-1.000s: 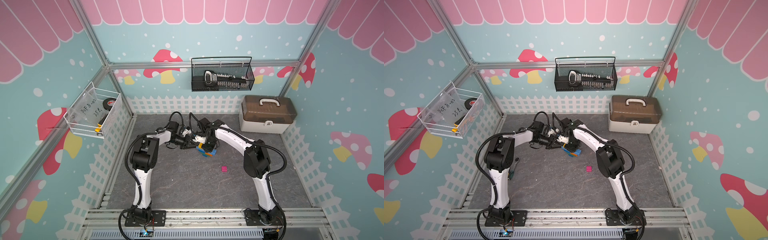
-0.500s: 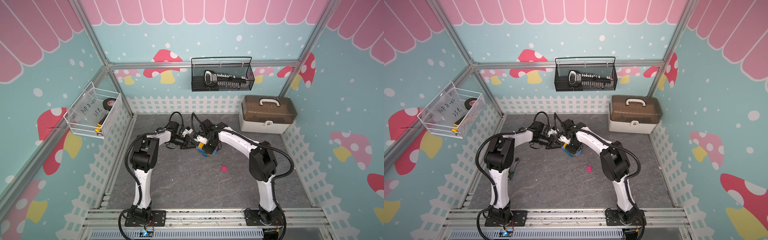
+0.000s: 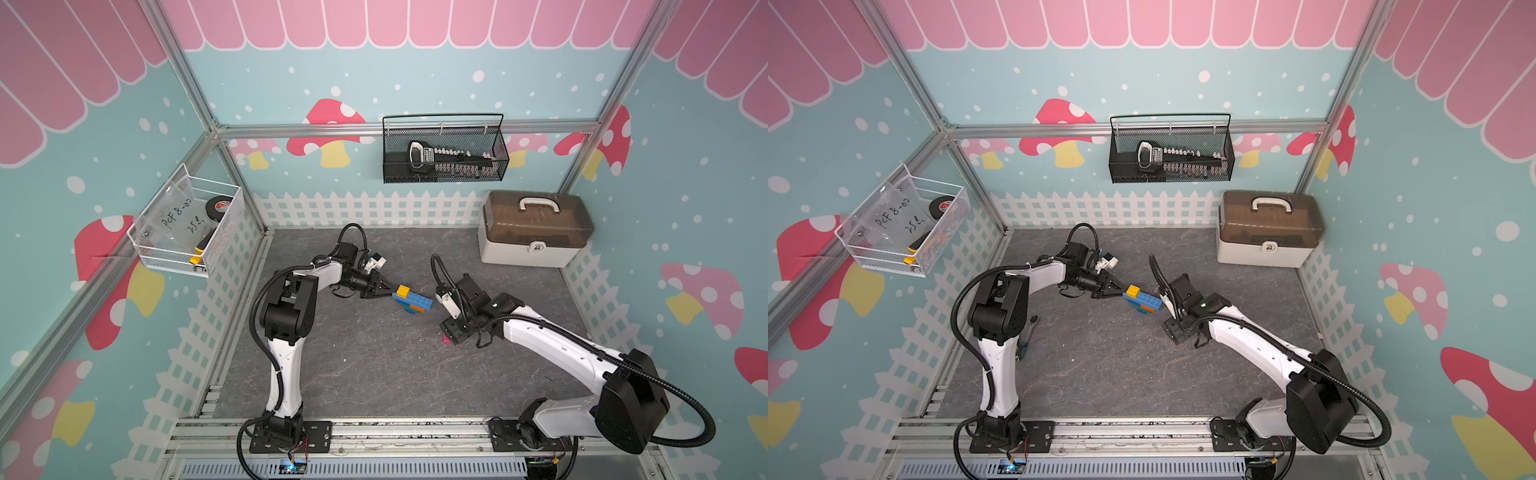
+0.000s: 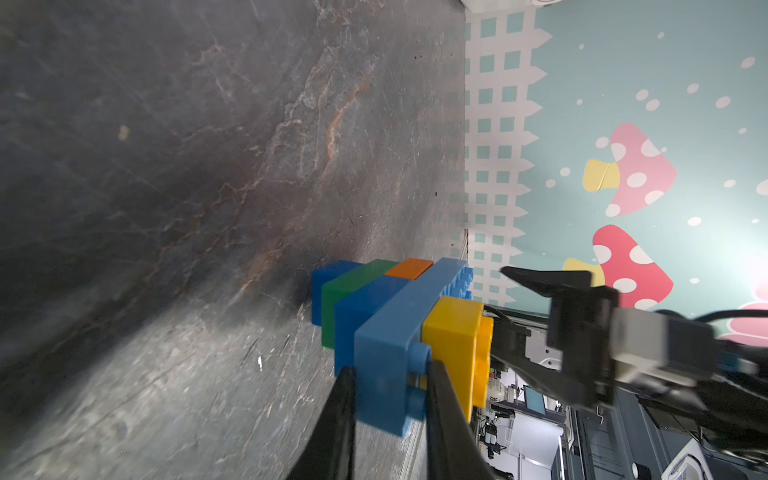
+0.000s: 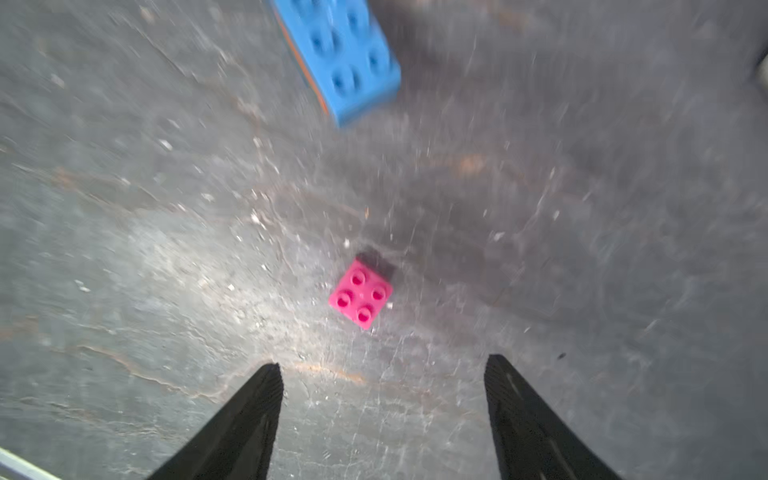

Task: Assemble a heart with lego
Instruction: Pick up the lego brick from the center of the board.

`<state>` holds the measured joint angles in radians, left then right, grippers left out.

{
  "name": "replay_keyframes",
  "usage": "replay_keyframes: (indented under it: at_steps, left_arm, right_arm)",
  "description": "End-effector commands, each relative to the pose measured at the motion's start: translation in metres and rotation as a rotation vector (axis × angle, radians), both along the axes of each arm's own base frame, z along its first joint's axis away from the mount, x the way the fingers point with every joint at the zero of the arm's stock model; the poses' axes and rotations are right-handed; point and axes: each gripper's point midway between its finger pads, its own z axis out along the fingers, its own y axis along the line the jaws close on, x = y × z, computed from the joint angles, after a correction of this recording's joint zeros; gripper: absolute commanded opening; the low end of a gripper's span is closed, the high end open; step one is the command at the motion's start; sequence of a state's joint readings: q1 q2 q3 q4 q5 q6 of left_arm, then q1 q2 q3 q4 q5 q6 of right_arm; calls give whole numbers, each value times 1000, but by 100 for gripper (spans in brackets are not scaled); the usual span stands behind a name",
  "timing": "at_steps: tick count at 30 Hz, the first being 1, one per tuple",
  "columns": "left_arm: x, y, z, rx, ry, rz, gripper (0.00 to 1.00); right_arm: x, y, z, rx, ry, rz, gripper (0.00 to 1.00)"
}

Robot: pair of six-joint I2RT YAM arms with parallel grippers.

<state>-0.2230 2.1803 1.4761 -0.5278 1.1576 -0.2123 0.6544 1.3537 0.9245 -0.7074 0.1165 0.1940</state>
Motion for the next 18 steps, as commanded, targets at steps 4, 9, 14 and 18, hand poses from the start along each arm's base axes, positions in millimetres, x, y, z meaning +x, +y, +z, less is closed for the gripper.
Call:
replay_keyframes:
  at_steps: [4,9,14,18]
  left_arm:
    - [-1,13,-30,165,-15,31,14]
    - [-1,14,-28,164,-19,32,14]
    - [-3,15,-31,172,-15,33,14]
    - [-2,15,-31,171,-16,33,14]
  right_arm:
    - [2,-3,-14,53,-19,-132,77]
    - [8,9,-30,84,2,-136,80]
    - [15,17,-53,69,50,-144,80]
    - [16,24,-65,77,83,-142,71]
